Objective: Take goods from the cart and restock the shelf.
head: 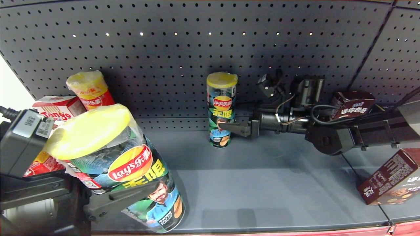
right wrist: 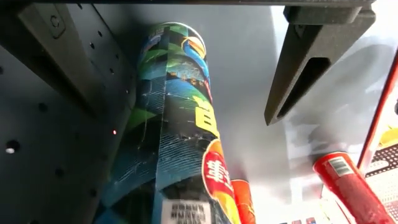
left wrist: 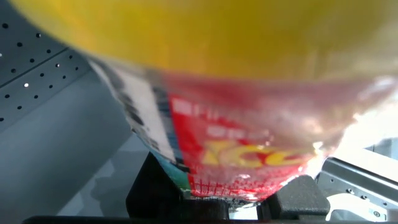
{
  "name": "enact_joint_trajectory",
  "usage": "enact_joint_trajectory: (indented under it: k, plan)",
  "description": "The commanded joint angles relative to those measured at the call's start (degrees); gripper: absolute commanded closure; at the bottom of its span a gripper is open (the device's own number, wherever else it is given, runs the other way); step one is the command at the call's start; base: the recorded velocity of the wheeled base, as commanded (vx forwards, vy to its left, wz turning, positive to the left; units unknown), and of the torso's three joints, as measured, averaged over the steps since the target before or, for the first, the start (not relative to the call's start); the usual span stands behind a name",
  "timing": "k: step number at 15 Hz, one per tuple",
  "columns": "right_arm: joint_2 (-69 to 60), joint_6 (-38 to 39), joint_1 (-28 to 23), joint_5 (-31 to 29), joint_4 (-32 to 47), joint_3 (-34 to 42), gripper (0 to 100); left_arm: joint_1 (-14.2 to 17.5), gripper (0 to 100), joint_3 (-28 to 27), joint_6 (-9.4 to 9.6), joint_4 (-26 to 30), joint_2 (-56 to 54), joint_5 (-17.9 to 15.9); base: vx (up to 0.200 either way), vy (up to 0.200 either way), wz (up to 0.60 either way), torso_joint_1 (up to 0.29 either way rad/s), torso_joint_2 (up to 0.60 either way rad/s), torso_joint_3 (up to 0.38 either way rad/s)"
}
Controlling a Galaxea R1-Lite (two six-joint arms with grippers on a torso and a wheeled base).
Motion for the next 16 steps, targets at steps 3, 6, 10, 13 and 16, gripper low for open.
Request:
enact_joint_trajectory:
  k: [3,6,10,13,16]
  plan:
    - [2.8,-0.02,0.24,-0.07,0.02,-1.84,0,0.08,100,0.1,0.0,0.05,0.18,0.0,0.0,0.0,0.0,0.0,0.0,0.0]
    - [4.39,-0.02,0.68,-0.07,0.02,-3.42,0,0.79,100,0.19,0.0,-0.04,0.18,-0.09,0.0,0.0,0.0,0.0,0.0,0.0]
    - [7.29,0.07,2.0,-0.24,0.02,-6.24,0,0.79,100,0.45,0.0,-0.04,0.36,0.0,0.0,0.0,0.0,0.0,0.0,0.0]
    - [10.01,0.07,3.06,-0.16,-0.16,-9.66,0,0.79,100,0.45,0.0,-0.12,0.53,-0.09,0.0,0.0,0.0,0.0,0.0,0.0]
    - [10.8,0.42,3.94,-0.68,-0.25,-11.33,100,0.79,100,0.45,0.0,-0.12,0.62,-0.09,0.0,0.0,0.0,0.0,0.0,0.0]
